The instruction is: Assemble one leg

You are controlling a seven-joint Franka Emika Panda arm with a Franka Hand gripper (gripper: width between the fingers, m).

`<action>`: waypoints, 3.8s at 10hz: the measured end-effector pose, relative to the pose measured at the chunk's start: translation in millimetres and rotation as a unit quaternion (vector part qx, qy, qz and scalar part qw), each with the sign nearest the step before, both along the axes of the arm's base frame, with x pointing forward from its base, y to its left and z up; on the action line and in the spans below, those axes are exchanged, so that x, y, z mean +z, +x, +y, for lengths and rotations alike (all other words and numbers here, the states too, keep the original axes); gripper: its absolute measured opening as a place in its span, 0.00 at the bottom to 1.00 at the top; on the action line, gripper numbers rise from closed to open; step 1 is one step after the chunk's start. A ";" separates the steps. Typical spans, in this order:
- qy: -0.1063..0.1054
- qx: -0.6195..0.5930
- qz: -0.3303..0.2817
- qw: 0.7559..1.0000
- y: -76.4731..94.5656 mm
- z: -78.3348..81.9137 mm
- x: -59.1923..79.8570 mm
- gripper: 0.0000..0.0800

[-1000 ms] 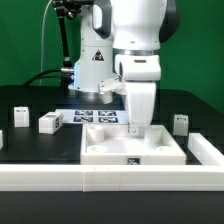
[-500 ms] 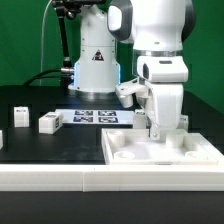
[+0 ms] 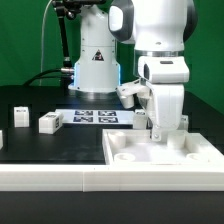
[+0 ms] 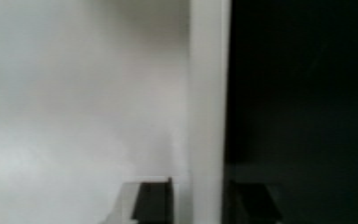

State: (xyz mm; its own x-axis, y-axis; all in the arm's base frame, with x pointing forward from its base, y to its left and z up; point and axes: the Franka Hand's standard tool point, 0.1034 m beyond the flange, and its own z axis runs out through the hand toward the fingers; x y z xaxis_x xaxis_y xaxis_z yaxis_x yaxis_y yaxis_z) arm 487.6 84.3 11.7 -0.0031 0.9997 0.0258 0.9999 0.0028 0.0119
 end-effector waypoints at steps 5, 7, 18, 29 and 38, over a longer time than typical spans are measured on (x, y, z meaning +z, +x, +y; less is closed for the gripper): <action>0.000 -0.001 0.000 1.000 -0.2 -0.6 -0.4 0.80; 0.000 -0.001 0.001 1.000 -0.2 -0.8 -0.5 0.81; -0.010 -0.177 -0.017 0.984 -1.3 7.0 58.5 0.81; 0.041 -0.623 0.004 0.781 -20.1 39.4 47.7 0.81; 0.050 -0.809 0.042 0.585 -33.9 59.4 41.6 0.81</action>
Offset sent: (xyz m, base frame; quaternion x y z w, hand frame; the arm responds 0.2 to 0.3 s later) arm 0.0000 0.0000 0.0000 0.0000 0.0000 0.0000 1.0000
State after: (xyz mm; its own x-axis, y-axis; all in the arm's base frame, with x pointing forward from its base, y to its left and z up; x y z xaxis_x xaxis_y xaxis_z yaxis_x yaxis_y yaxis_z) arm 453.7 143.7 53.3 0.9496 -0.3130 0.0170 -0.3089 -0.9436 -0.1189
